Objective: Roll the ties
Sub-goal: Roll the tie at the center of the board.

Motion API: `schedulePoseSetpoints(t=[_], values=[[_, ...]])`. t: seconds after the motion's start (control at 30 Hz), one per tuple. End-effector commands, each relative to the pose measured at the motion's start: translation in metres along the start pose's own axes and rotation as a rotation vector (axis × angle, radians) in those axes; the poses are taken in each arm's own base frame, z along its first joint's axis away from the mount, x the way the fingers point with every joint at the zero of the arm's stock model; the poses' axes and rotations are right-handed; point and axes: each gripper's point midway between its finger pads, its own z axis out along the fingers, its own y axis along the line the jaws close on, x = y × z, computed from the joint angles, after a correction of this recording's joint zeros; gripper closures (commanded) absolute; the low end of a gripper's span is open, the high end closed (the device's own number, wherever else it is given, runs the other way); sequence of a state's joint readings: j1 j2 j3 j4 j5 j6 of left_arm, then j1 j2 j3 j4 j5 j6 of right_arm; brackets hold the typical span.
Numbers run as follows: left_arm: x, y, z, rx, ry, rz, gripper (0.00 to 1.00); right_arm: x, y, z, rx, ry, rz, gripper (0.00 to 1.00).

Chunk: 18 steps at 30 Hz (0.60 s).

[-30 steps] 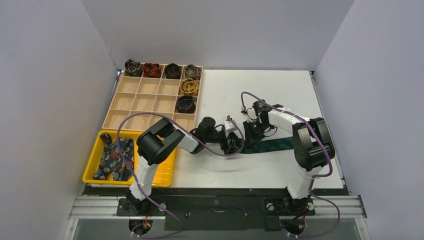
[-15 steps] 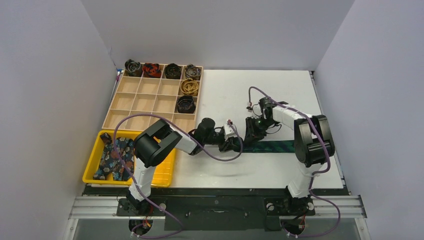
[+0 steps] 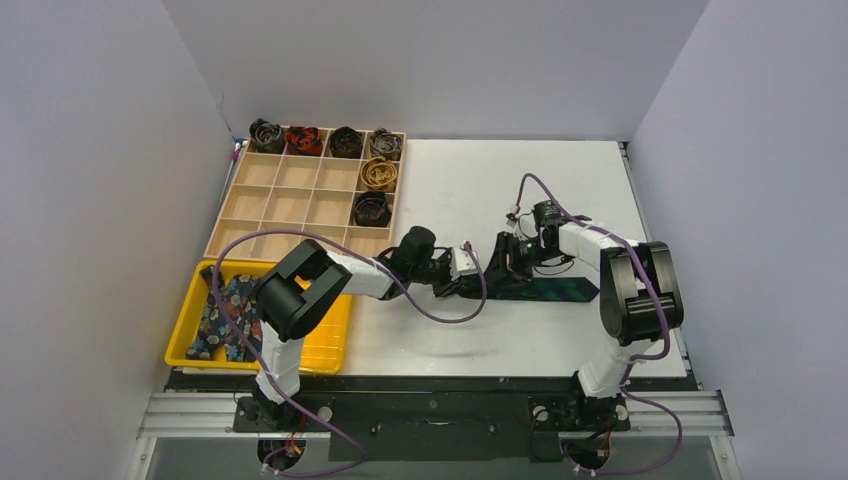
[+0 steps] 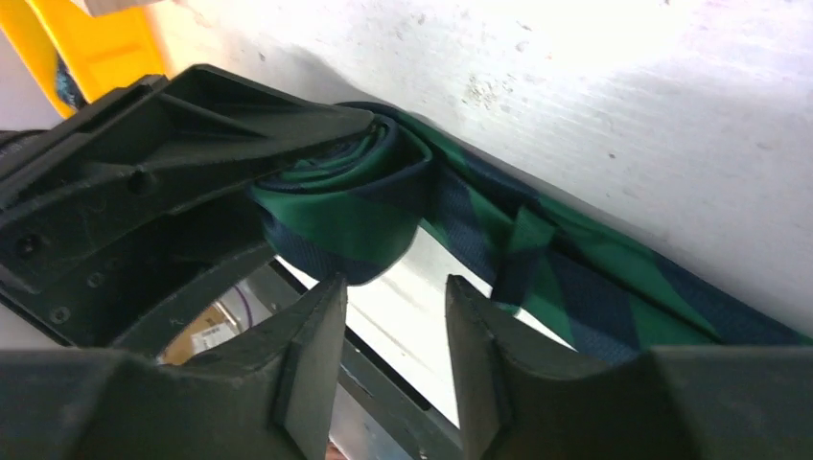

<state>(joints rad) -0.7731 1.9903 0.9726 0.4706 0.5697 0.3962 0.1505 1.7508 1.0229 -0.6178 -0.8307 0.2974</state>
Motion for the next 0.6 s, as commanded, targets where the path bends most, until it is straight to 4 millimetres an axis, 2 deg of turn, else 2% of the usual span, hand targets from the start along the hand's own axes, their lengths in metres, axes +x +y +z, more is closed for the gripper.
schedulePoseSetpoints(t=[0.0,0.07,0.3,0.47,0.57], values=[[0.064,-0.012,-0.009,0.019,0.251,-0.053,0.94,-0.028,0.035,-0.005,-0.105,-0.132,-0.033,0.57],[0.064,-0.014,-0.01,0.03,0.257,-0.049,0.92,-0.031,0.041,0.0,-0.111,-0.146,-0.042,0.55],[0.068,-0.021,-0.011,0.062,0.275,-0.049,0.9,-0.035,0.044,0.021,-0.099,-0.139,-0.084,0.55],[0.07,-0.022,-0.011,0.067,0.288,-0.067,0.89,-0.016,0.024,0.025,-0.033,-0.054,-0.102,0.57],[0.072,-0.023,-0.011,0.071,0.292,-0.074,0.89,-0.004,0.018,0.017,-0.029,-0.024,-0.099,0.5]])
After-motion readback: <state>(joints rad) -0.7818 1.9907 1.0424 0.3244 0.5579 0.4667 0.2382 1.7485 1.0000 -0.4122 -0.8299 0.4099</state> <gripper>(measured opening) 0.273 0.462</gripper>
